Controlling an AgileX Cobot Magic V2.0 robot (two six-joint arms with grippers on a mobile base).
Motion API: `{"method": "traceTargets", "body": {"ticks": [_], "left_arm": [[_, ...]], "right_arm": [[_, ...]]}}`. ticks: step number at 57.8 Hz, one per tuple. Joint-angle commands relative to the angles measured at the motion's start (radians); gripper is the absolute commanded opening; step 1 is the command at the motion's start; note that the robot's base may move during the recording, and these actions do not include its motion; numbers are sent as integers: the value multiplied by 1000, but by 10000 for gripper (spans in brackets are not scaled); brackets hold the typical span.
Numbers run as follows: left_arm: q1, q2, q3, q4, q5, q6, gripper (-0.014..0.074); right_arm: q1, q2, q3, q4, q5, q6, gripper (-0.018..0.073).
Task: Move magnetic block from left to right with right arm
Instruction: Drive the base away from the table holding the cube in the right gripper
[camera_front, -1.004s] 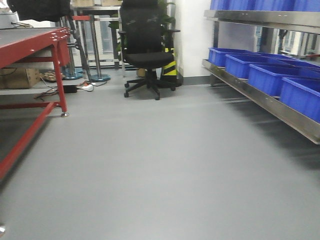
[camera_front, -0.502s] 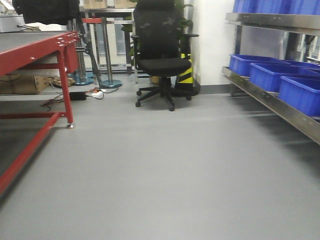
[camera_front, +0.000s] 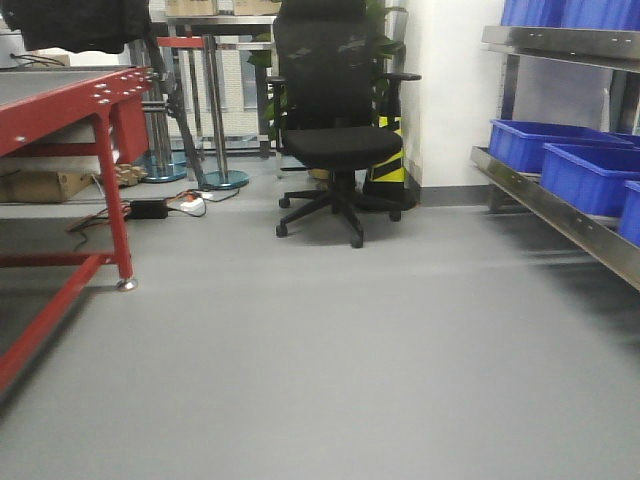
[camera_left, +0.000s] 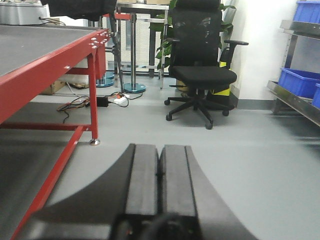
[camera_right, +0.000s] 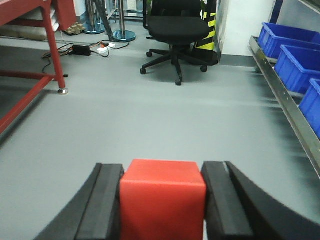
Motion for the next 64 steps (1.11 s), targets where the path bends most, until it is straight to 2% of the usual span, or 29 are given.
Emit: {"method": "traceTargets", "body": {"ticks": [1, 64], "left_arm": [[-1, -11, 5, -5, -84, -6, -126], [-1, -11, 5, -5, -84, -6, -126]], "right_arm": [[-4, 9, -28, -17, -87, -10, 195], [-4, 9, -28, -17, -83, -10, 195]]}}
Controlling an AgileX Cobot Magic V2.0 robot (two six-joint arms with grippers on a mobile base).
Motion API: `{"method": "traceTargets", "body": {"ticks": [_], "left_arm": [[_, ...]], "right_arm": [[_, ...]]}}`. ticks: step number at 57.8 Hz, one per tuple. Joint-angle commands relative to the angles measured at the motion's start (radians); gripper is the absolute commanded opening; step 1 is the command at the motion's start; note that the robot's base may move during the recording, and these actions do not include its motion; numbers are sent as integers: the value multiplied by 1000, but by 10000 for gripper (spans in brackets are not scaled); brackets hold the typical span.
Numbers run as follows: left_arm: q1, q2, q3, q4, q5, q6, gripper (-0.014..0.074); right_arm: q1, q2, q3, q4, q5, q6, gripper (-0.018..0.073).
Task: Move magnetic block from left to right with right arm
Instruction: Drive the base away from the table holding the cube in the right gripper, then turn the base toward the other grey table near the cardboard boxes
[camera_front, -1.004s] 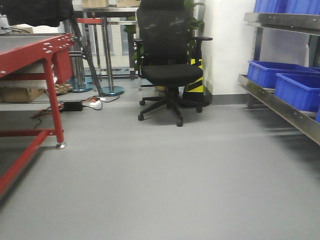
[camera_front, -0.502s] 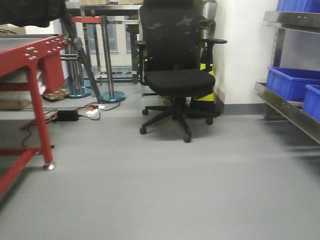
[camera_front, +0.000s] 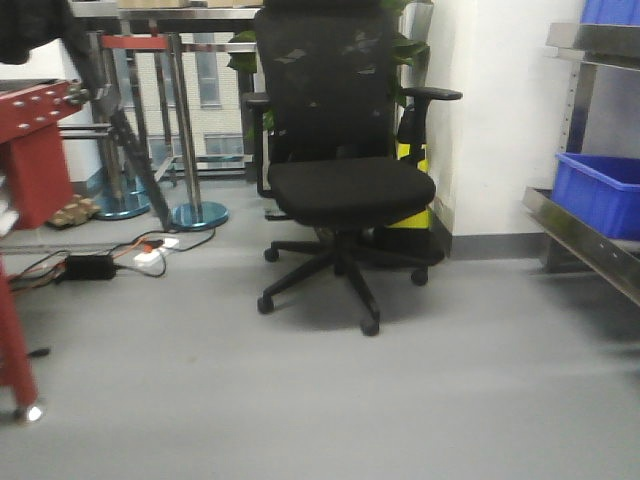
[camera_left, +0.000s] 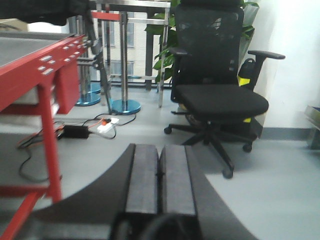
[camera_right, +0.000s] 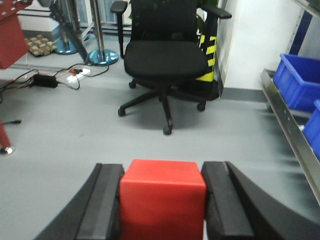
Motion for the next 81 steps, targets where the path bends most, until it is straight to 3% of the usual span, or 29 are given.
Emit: {"method": "traceTargets", "body": {"ticks": [1, 81], "left_arm": [[-1, -11, 5, -5, -84, -6, -126], [-1, -9, 5, -5, -84, -6, -126]], "right_arm": [[-4, 9, -28, -17, -83, -8, 195], [-4, 9, -28, -17, -82, -8, 195]]}}
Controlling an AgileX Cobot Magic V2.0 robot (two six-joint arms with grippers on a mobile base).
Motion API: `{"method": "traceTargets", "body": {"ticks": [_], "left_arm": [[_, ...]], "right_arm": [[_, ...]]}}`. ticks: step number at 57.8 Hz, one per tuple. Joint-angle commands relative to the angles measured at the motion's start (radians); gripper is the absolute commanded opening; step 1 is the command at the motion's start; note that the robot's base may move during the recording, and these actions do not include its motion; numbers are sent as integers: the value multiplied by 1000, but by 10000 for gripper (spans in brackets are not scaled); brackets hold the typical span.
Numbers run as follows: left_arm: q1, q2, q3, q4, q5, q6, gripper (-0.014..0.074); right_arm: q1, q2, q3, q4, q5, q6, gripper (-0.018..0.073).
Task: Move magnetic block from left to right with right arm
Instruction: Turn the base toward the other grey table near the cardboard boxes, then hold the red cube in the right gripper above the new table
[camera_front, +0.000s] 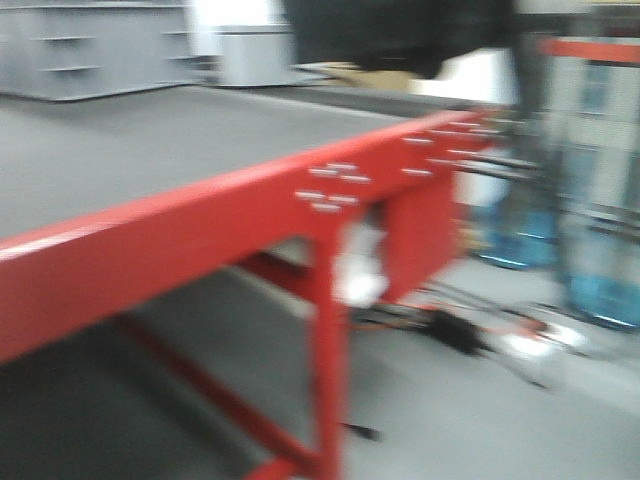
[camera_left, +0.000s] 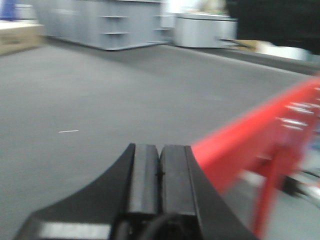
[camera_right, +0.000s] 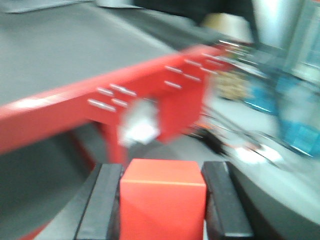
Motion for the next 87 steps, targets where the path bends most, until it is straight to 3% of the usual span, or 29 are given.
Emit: {"method": "traceTargets", "body": {"ticks": [1, 87], "left_arm": [[-1, -9, 5, -5, -84, -6, -126], [-1, -9, 5, -5, -84, -6, -126]], "right_arm": [[-4, 9, -28, -16, -82, -8, 195], [-4, 9, -28, -16, -82, -8, 195]]}}
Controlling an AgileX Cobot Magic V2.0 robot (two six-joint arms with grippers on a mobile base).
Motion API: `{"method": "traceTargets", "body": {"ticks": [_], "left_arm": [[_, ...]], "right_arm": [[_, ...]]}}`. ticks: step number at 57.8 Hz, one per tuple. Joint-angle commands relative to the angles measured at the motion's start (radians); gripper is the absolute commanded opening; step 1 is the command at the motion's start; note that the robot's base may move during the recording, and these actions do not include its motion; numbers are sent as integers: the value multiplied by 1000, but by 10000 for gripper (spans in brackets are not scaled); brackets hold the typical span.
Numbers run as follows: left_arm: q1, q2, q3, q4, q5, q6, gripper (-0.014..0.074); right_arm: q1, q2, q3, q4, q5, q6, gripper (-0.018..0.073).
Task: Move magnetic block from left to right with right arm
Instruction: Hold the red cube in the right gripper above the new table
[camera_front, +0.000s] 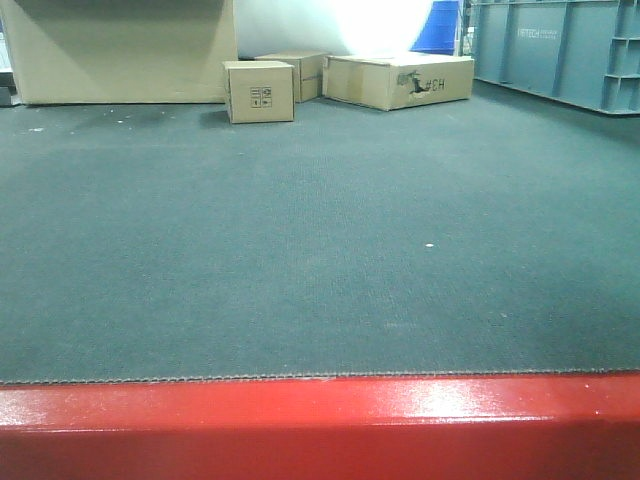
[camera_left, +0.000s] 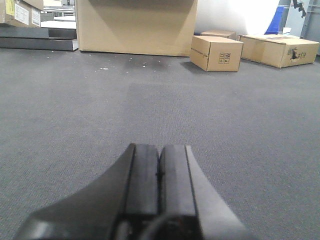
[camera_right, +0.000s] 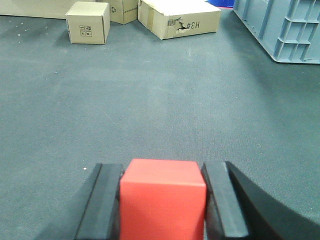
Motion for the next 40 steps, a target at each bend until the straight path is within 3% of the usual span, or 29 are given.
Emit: {"method": "traceTargets", "body": {"ticks": [1, 40], "left_arm": [[-1, -9, 5, -5, -84, -6, -126], [-1, -9, 5, -5, -84, -6, -126]], "right_arm": [[-4, 9, -28, -16, -82, -8, 195], [-4, 17, -46, 5, -125, -8, 195]]}}
